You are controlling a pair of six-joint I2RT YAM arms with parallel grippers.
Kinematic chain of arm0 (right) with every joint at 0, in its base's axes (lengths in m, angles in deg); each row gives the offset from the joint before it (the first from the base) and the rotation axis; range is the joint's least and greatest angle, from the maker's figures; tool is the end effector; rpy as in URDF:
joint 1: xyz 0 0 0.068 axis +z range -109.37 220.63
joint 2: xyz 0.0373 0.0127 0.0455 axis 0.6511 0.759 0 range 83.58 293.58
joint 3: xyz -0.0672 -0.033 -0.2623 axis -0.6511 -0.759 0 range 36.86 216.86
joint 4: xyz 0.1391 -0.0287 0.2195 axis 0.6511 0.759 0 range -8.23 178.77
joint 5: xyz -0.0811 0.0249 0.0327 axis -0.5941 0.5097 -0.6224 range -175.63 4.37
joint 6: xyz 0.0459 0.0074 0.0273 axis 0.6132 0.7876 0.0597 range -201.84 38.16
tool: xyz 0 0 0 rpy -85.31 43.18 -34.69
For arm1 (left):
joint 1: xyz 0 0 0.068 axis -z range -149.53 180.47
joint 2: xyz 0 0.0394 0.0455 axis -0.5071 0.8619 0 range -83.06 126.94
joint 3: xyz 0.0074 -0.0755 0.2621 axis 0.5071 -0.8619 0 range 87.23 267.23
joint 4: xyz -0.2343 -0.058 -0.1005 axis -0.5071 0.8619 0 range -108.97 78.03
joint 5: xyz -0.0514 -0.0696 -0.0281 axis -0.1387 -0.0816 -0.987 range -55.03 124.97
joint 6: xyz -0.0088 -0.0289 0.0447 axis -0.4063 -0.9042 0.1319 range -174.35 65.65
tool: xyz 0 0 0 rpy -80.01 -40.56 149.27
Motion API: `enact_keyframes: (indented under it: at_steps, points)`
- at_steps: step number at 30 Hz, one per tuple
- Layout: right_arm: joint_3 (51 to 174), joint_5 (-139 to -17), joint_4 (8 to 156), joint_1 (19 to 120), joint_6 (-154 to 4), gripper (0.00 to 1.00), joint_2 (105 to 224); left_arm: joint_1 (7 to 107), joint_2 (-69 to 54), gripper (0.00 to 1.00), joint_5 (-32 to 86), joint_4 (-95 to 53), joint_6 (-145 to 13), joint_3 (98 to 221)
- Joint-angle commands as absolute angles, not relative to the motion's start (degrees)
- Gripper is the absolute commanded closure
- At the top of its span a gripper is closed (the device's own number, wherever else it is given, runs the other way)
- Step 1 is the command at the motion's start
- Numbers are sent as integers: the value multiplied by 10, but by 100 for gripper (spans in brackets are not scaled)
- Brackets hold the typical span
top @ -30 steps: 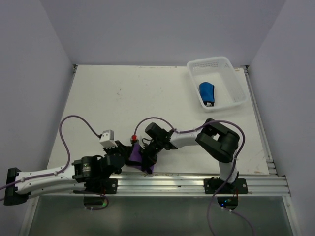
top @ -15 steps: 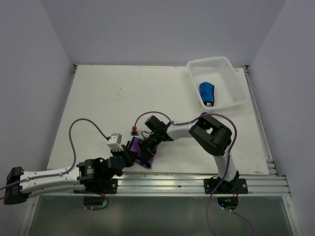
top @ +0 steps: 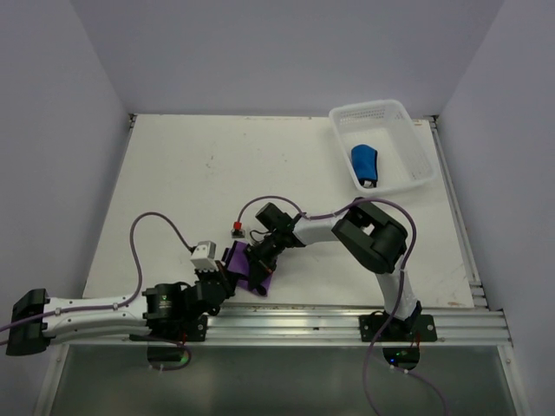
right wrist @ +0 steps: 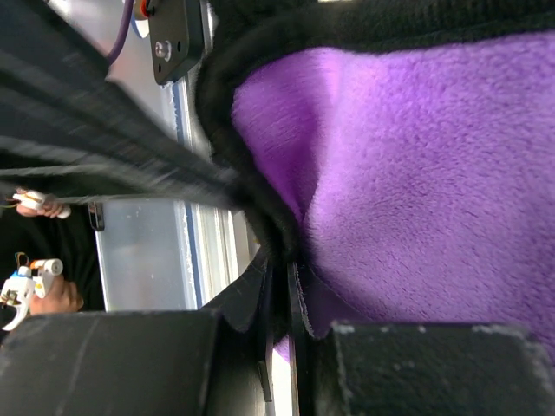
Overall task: Roll the towels
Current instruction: Roll the towel
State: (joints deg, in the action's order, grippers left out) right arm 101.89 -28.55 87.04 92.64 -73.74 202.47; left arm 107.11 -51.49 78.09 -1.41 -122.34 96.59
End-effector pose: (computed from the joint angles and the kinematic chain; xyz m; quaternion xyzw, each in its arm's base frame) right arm 0.2155 0.3246 0.1021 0.4346 -0.7378 -0.5157 0.0284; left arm 0.0517 -0.1125 0.1507 -0.0920 0.8515 -0.2750 0.4369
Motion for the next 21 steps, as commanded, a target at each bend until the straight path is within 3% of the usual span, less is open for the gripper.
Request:
enact_keyframes:
  at_steps: [1, 7, 9, 12, 21]
  points:
    - [1027, -283, 884, 921, -738, 100, 2028, 1075, -503, 100, 828, -15, -1253, 946]
    - [1035, -285, 887, 922, -735, 100, 2032, 1075, -476, 100, 834, -50, -1269, 923]
    - [1036, -289, 890, 921, -739, 89, 2026, 1075, -459, 100, 838, -57, -1273, 926]
    - [1035, -303, 907, 922, -756, 83, 2014, 1075, -431, 100, 843, -63, -1269, 934]
    - [1054, -334, 970, 923, -785, 73, 1957, 1075, -301, 100, 848, -24, -1314, 994]
